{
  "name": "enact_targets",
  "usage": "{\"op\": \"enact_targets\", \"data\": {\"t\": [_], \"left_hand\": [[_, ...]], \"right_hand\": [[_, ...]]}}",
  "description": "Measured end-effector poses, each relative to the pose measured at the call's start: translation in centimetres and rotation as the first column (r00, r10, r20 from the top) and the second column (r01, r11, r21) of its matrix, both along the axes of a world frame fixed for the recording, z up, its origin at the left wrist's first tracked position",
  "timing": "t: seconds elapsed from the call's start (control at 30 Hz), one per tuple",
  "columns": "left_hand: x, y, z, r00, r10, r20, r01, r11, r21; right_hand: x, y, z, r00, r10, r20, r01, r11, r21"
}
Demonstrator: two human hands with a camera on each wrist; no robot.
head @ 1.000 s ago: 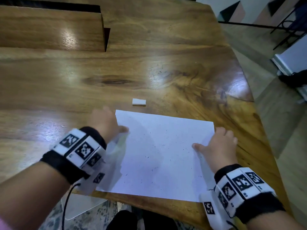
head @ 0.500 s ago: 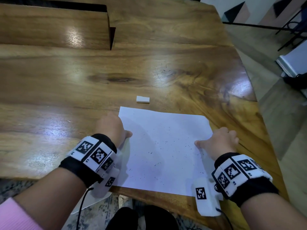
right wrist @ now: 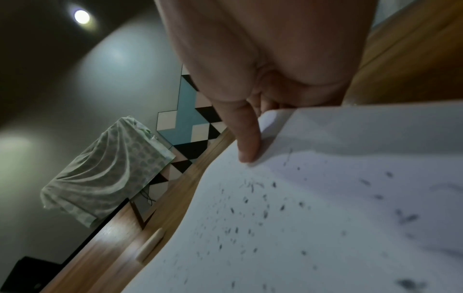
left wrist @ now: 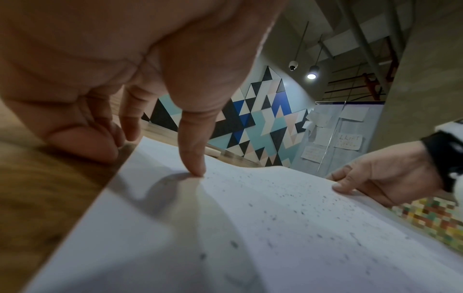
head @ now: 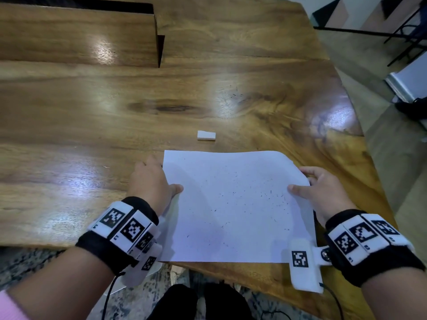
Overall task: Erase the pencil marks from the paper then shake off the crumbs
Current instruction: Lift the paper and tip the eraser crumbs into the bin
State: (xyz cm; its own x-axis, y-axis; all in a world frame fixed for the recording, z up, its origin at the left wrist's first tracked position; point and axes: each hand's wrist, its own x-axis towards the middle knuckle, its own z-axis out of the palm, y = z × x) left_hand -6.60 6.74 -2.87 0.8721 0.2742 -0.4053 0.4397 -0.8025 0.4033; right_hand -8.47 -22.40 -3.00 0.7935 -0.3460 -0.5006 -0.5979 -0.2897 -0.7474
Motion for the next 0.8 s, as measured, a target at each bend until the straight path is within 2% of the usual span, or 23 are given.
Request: {"op": "enact_targets", "data": {"t": [0.27,0.43,0.57,0.7,0.8], "left_hand": [[-0.5,0.7,-1.0,0.996,0.076,0.036,-0.074,0.996,-0.052],[-0.9,0.5,-1.0,0.995,0.062,0.079,-0.055,0.995,-0.086],[-1.7,0.3,-0.2,0.985,0.159,0.066,-0.147,0.977,-0.157],[-2.6,0.8,-0.1,0.992,0.118,0.047,-0.104,0.966,-0.236],[-2.8,2.0,-0.6,0.983,0.171,0.071,-0.134,0.921,-0.367]], "right_hand": [[0.1,-1.7,-0.3,0.998,0.004,0.064,-0.014,0.987,0.162],[0.2,-3.0,-0.5,0.995,-0.055,0.079,0.029,0.955,0.294],[1.0,-3.5,-0.5,0.994,-0.07,0.086,0.032,0.922,0.385],[2.0,-3.3,-0.5,0.996,-0.053,0.071,0.018,0.902,0.432],[2.4,-2.7,-0.6,0.998,-0.037,0.057,0.009,0.902,0.432]]}}
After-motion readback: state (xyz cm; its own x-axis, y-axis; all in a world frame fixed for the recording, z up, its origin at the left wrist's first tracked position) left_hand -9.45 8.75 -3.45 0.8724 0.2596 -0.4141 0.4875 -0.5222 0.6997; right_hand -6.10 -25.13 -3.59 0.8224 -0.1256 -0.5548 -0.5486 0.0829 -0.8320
